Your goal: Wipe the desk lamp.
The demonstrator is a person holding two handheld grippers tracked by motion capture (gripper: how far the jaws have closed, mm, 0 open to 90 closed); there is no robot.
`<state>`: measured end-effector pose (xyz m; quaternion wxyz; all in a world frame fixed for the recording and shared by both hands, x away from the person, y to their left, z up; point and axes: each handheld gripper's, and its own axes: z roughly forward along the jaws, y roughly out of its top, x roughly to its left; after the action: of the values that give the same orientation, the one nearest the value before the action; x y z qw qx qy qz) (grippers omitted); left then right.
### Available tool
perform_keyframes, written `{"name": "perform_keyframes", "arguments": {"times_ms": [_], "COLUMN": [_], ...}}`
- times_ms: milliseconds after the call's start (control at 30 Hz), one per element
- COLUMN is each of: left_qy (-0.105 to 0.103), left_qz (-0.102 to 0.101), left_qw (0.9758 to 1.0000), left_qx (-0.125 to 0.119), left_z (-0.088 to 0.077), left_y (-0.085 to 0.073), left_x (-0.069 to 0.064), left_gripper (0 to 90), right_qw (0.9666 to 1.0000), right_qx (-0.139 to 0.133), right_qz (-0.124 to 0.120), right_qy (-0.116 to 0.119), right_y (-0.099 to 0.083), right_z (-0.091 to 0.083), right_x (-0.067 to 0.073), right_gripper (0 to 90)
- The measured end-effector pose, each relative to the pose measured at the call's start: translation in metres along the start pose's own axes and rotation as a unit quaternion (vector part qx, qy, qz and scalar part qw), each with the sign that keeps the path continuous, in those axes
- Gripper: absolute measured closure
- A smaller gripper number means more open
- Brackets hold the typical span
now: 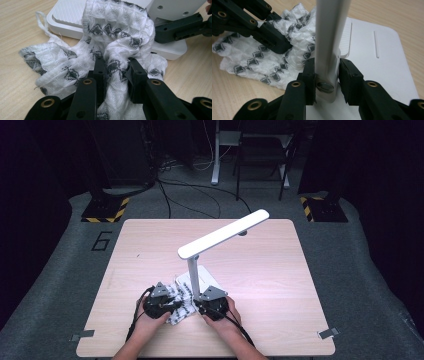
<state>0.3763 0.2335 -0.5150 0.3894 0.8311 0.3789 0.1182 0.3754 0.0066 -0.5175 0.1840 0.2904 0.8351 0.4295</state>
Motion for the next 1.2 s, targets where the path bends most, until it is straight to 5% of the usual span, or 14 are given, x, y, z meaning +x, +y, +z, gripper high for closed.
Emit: {"name": "perform_keyframes", "arguments": {"times_ms": [367,533,700,967,1100,1200], "left_qy": [0.018,0.045,0.065,0.070,0.040,0.039], "left_qz": [-0.015,-0.042,-0.048,-0.043,-0.026,-0.012], "left_qw": [0.9997,0.9981,0.9967,0.9966,0.9988,0.9991], "left_qx": [0.007,-0.008,-0.009,-0.009,-0.010,-0.008], "left_z": [0.014,0.016,0.018,0.019,0.018,0.018], "left_y": [0.017,0.018,0.022,0.023,0.019,0.018], "left_x": [0.020,0.040,0.053,0.052,0.042,0.033], "left_gripper": [73.4,73.8,74.0,75.7,76.2,76.3], "right_qw": [1.0000,1.0000,0.9999,0.9999,0.9999,0.9998], "right_qx": [0.004,0.004,0.007,0.010,0.009,0.008], "right_qz": [0.002,0.002,0.010,0.005,0.008,0.012], "right_qy": [0.003,0.004,0.004,0.009,0.008,0.011], "right_y": [0.000,-0.002,-0.003,-0.004,-0.004,-0.004], "right_z": [-0.002,-0.004,-0.007,-0.010,-0.009,-0.008], "right_x": [0.005,0.004,0.006,0.007,0.008,0.010], "right_gripper": [68.4,68.4,68.3,68.1,67.1,66.2]}}
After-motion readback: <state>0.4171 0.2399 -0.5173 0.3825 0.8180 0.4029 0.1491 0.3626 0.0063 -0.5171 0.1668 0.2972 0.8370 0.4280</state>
